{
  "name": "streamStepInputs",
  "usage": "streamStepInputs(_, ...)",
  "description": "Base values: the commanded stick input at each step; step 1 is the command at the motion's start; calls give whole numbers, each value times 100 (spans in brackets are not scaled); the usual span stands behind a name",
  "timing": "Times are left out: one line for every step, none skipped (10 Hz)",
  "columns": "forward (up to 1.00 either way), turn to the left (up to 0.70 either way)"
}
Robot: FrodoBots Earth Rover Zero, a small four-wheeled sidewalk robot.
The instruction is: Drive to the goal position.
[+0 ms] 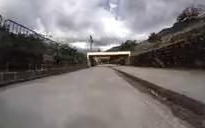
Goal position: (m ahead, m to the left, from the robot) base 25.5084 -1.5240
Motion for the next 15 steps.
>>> streamStepInputs(100,0)
streamStepInputs(100,0)
streamStepInputs(100,0)
streamStepInputs(100,0)
streamStepInputs(100,0)
streamStepInputs(100,0)
streamStepInputs(100,0)
streamStepInputs(100,0)
streamStepInputs(100,0)
streamStepInputs(100,0)
streamStepInputs(100,0)
streamStepInputs(100,0)
streamStepInputs(100,0)
streamStepInputs(100,0)
streamStepInputs(100,0)
